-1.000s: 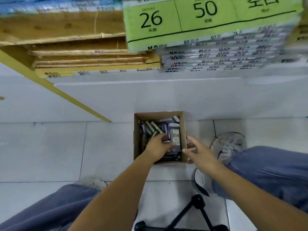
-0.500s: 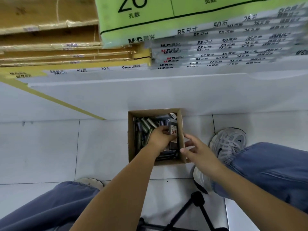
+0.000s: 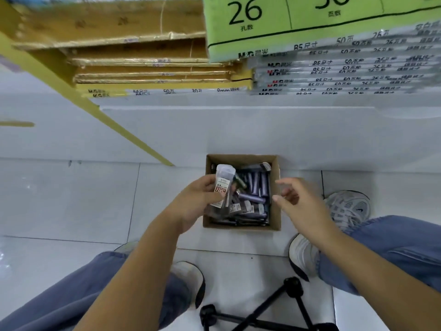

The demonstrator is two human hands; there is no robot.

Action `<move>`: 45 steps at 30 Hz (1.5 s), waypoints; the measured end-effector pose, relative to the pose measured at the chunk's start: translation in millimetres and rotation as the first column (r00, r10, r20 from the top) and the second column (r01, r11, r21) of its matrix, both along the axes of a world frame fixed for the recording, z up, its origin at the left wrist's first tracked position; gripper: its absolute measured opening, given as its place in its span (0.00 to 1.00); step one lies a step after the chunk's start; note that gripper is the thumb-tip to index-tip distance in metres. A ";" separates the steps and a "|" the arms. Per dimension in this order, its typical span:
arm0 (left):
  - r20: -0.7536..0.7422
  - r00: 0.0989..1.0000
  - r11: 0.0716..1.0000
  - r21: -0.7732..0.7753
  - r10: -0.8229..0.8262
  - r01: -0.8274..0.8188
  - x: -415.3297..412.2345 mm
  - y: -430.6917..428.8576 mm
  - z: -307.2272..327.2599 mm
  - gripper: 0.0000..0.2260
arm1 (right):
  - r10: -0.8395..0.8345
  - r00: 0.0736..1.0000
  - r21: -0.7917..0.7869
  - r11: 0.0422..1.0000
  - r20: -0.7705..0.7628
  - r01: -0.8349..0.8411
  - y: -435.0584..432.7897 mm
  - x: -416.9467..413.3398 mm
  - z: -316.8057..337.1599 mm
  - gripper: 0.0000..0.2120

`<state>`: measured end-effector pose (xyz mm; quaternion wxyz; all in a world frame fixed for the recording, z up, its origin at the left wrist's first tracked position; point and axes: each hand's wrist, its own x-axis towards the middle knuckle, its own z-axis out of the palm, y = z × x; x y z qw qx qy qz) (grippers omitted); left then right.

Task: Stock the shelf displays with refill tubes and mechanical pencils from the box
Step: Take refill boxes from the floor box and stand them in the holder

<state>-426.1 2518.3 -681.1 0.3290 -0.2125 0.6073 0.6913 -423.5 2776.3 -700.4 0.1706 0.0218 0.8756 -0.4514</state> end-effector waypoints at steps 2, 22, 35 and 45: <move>-0.025 0.996 0.996 -0.013 0.084 -0.084 17.2 -20.4 13.1 0.16 | 0.157 0.987 -0.022 0.987 -0.020 -0.158 -19.7 -10.2 3.8 0.10; 0.045 0.969 0.969 -0.065 0.243 -0.240 84.2 -40.2 -38.0 0.08 | 0.538 0.601 0.181 0.637 0.592 -0.749 -85.2 -48.0 -67.5 0.33; 0.047 0.972 0.963 -0.154 0.229 -0.220 85.9 -30.6 -47.9 0.09 | 0.546 0.605 0.062 0.710 0.580 -0.701 -77.7 -47.5 -70.6 0.24; -0.051 0.952 0.922 -0.239 0.302 -0.305 75.5 -28.6 -25.6 0.10 | 0.484 0.757 0.009 0.840 0.439 -0.543 -68.9 -44.7 -32.3 0.11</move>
